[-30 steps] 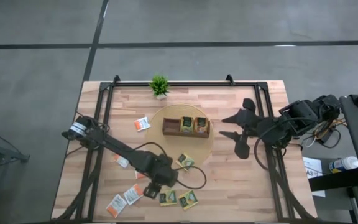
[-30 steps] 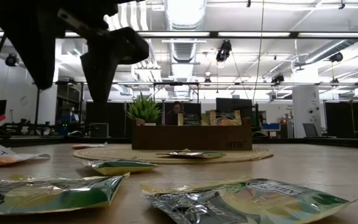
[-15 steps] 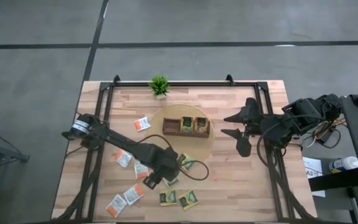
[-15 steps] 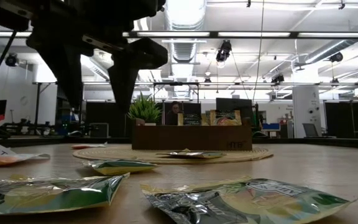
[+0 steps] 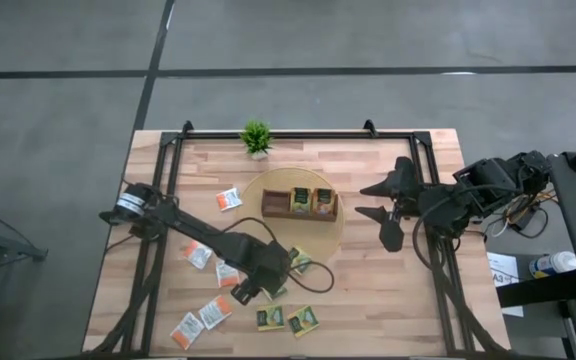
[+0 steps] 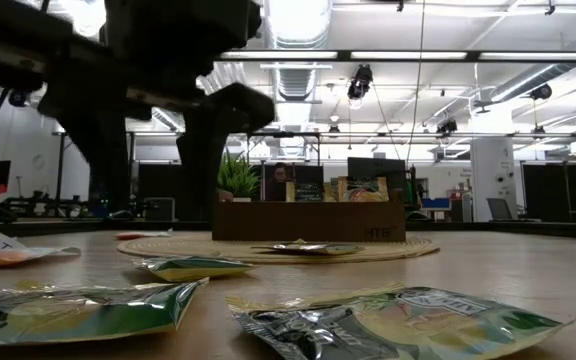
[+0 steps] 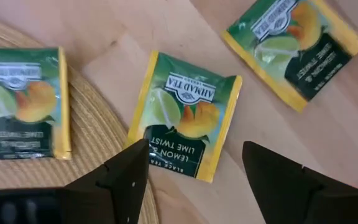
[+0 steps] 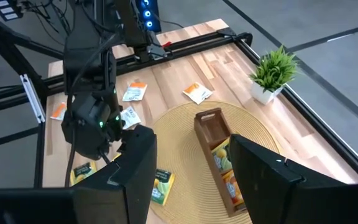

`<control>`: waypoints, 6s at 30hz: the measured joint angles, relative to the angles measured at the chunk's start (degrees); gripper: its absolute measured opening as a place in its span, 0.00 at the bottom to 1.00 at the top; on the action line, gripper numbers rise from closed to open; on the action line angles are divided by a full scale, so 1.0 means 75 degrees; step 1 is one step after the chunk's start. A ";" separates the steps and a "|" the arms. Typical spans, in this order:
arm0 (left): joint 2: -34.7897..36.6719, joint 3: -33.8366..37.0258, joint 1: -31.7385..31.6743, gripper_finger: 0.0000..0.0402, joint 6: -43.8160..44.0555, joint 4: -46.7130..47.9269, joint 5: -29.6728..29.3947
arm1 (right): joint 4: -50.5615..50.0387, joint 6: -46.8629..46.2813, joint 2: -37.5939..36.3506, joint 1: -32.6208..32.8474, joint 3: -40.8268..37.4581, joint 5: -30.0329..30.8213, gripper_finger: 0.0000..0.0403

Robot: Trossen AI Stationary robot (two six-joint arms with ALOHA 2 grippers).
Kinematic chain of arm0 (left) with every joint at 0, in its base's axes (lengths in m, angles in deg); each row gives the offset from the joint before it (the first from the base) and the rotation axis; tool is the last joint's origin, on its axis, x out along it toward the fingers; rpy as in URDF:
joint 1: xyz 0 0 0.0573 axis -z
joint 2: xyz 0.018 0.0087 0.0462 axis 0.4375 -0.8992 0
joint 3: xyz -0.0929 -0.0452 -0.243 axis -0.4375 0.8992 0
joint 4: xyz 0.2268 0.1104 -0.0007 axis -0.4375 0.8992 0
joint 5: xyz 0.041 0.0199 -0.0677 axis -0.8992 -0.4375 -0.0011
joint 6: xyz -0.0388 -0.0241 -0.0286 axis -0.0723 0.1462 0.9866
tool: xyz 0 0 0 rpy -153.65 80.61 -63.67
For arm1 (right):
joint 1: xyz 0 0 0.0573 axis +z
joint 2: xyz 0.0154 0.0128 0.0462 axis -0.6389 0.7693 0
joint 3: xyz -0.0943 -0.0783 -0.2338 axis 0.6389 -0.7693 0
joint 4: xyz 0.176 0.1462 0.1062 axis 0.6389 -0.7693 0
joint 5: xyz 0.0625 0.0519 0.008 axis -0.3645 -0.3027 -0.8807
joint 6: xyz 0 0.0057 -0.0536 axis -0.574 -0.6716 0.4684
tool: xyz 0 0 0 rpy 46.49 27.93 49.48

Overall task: Pick & Place Tea
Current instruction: Put the yellow tea bag into the middle section of the wooden organizer

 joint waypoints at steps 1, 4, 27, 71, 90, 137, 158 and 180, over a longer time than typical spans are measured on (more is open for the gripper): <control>-0.0043 0.0022 0.0014 0.63 -0.0014 -0.0028 -0.0003 | 0.0000 0.0003 0.0000 0.0000 0.0000 0.0005 0.49; -0.0161 0.0039 0.0065 0.63 -0.0042 -0.0255 0.0003 | 0.0000 0.0000 0.0000 0.0000 0.0000 0.0014 0.49; -0.0961 0.0057 0.0268 0.32 -0.0149 -0.0469 -0.0397 | 0.0012 -0.0032 0.0003 0.0000 0.0000 0.0011 0.49; -0.0996 -0.6309 -0.0483 0.00 0.1012 0.5139 -0.4414 | -0.0003 -0.0678 -0.0009 0.0917 0.0001 0.0351 0.49; -0.0445 -0.7287 -0.0888 0.00 0.1169 0.5424 -0.5825 | -0.1870 -0.4053 -0.0090 0.1720 -0.0060 0.2162 0.49; -0.0370 -0.7283 -0.0974 0.00 -0.3329 0.2171 -0.5929 | 0.1433 -0.4528 0.0581 0.0920 -0.1202 0.3405 0.64; -0.0367 -0.6929 -0.0988 0.00 -0.3938 0.1292 -0.5977 | 0.2247 -0.4570 0.0583 0.0358 -0.1300 0.2936 0.60; -0.0367 -0.6929 -0.0988 0.00 -0.3905 0.1096 -0.5938 | 0.2232 -0.4489 0.0583 0.0114 -0.1314 0.2535 0.12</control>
